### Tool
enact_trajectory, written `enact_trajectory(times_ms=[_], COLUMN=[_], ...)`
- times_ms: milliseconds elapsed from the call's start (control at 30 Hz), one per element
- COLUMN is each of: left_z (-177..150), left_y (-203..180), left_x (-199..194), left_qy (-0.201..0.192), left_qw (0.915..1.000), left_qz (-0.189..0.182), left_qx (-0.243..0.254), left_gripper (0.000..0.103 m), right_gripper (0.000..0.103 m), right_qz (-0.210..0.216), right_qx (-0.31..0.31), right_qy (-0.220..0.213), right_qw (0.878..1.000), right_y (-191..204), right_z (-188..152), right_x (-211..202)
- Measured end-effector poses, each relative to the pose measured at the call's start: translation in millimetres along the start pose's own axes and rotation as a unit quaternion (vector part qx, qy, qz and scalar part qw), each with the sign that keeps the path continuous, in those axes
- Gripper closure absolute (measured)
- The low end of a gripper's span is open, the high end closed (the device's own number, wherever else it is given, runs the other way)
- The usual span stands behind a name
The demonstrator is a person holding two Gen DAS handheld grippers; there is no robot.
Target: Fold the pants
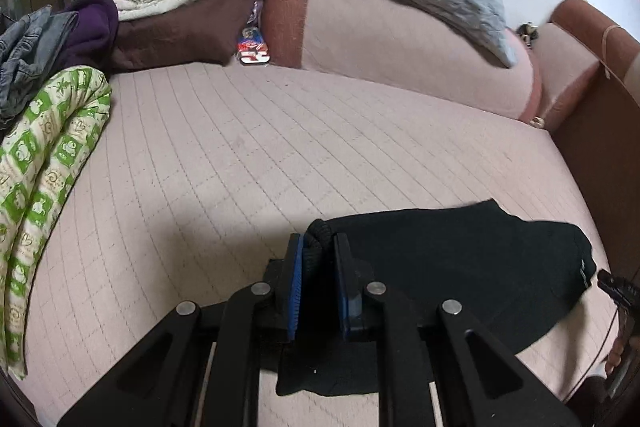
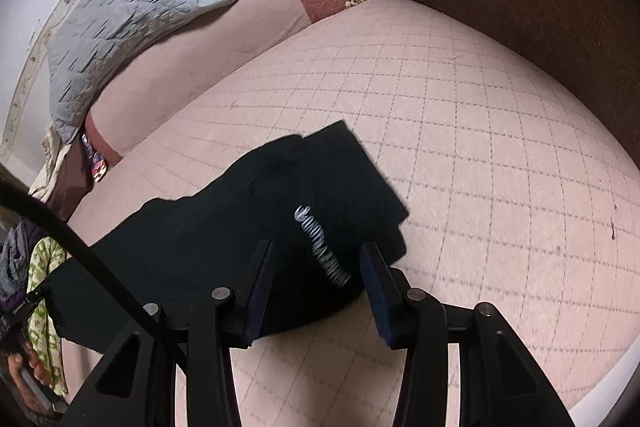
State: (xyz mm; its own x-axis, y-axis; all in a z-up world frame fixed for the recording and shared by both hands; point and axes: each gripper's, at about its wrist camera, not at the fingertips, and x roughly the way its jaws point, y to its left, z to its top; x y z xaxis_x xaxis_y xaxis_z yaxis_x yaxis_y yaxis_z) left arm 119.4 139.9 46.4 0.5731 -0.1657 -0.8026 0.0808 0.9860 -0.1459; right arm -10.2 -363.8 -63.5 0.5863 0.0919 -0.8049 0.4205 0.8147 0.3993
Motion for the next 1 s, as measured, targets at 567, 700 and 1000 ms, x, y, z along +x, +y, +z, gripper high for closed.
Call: enact_trajectory(times_ms=[567,700,1000], left_z=[-53,-66,-78], left_y=[28,47,77], left_x=[67,45,30], left_qy=[0.069,0.071,0.05], left_qw=[0.9925,0.9946,0.9922], left_qz=[0.1,0.062,0.015], left_qx=[-0.012,-0.042,-0.113], left_gripper=[0.052,0.047,0.047], right_gripper=[0.033,0.029,0.029], right_qz=[-0.099,-0.101,-0.04], right_qx=[-0.044,-0.018,-0.098], right_qy=[0.032,0.005,-0.042], right_qw=[0.994,0.995,0.994], right_y=[18,10,85], right_z=[31,34,16], right_x=[69,51,-2])
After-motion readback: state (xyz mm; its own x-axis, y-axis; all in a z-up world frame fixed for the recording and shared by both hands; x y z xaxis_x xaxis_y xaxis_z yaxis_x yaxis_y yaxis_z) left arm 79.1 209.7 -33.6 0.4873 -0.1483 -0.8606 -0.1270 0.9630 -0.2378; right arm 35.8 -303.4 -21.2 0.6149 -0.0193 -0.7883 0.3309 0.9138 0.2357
